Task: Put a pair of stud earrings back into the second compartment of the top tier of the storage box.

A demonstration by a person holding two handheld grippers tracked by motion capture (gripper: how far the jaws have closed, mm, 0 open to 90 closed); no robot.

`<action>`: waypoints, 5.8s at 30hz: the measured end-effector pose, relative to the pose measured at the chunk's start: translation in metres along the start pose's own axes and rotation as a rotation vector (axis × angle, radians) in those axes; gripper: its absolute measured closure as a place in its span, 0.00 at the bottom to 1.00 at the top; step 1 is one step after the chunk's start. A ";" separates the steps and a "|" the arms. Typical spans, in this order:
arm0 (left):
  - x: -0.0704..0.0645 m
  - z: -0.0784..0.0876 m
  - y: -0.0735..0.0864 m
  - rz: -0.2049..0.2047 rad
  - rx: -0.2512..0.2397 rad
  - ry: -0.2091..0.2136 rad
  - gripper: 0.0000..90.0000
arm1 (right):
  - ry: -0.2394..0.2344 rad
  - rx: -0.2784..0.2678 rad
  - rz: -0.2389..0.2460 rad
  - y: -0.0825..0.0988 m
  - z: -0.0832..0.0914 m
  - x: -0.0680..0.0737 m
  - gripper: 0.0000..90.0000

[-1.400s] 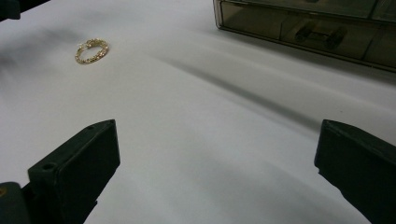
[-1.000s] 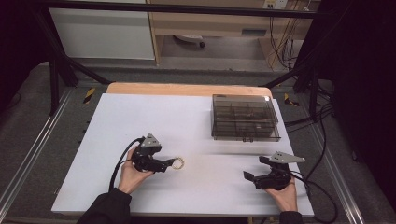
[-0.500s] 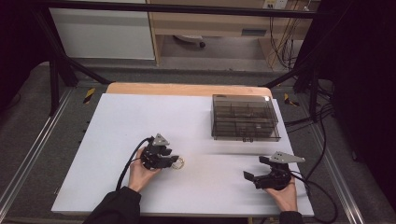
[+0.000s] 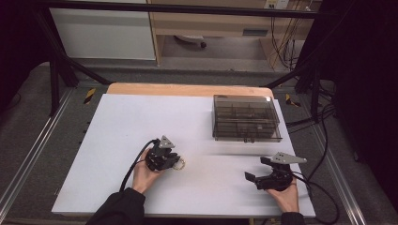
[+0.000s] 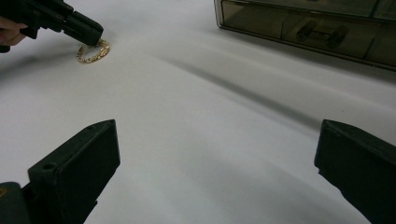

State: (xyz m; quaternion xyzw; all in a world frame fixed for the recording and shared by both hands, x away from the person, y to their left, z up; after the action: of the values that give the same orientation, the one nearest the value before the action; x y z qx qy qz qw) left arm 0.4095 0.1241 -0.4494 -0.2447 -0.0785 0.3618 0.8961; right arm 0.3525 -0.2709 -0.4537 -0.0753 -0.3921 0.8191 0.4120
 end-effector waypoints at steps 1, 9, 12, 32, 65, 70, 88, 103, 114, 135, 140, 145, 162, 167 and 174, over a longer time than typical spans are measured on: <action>0.000 -0.001 0.000 -0.001 0.001 -0.009 0.90 | 0.000 0.000 0.000 0.000 0.000 0.000 0.01; 0.000 0.000 0.000 -0.003 0.002 -0.022 0.94 | -0.001 0.000 -0.001 0.000 0.000 0.000 0.01; 0.000 0.002 0.000 0.003 -0.012 -0.013 0.94 | -0.001 0.001 0.000 0.000 0.000 0.000 0.01; -0.010 0.026 -0.013 0.022 -0.079 0.018 0.95 | -0.004 0.006 -0.001 0.000 0.000 0.000 0.01; -0.051 0.043 -0.080 -0.063 -0.138 0.060 0.95 | -0.005 0.001 -0.001 0.000 0.001 0.000 0.01; -0.056 0.044 -0.090 -0.073 -0.146 0.065 0.95 | -0.007 0.002 -0.001 0.000 0.001 0.000 0.01; -0.072 0.042 -0.135 -0.107 -0.158 0.064 0.95 | -0.009 0.000 -0.002 0.000 0.002 0.000 0.01; -0.082 0.027 -0.166 -0.105 -0.154 0.057 0.95 | -0.007 0.005 -0.001 0.000 0.001 0.000 0.01; -0.087 0.012 -0.188 -0.091 -0.144 0.052 0.95 | -0.006 0.007 0.000 0.000 0.001 0.000 0.01; -0.096 -0.025 -0.214 -0.073 -0.116 0.026 0.95 | -0.011 0.003 -0.003 0.000 0.001 0.000 0.01; -0.099 -0.032 -0.216 -0.081 -0.114 0.016 0.95 | -0.010 0.000 0.000 0.000 0.001 0.000 0.01; -0.098 -0.040 -0.217 -0.075 -0.102 0.010 0.95 | -0.012 -0.002 -0.002 0.000 0.001 0.000 0.01; -0.099 -0.026 -0.212 -0.099 -0.127 0.034 0.76 | -0.012 -0.004 -0.005 0.000 0.002 0.000 0.01; -0.095 -0.006 -0.200 -0.107 -0.149 0.046 0.64 | -0.009 -0.001 -0.003 0.000 0.002 0.000 0.01; -0.083 0.016 -0.172 -0.113 -0.171 0.037 0.47 | -0.008 0.001 -0.006 0.000 0.002 0.000 0.01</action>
State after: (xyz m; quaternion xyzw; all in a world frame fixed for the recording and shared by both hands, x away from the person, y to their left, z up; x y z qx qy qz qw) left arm 0.4496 -0.0331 -0.3471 -0.3223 -0.1063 0.2979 0.8922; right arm 0.3514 -0.2721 -0.4527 -0.0706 -0.3936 0.8184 0.4126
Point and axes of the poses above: each handheld gripper's, and its own axes: z roughly backward along the jaws, y roughly out of its underside, x roughly to its left, the point moved 1 cm from there along -z, roughly forward along the jaws, and after that the axes turned 13 degrees about x, right-handed, at the moved point
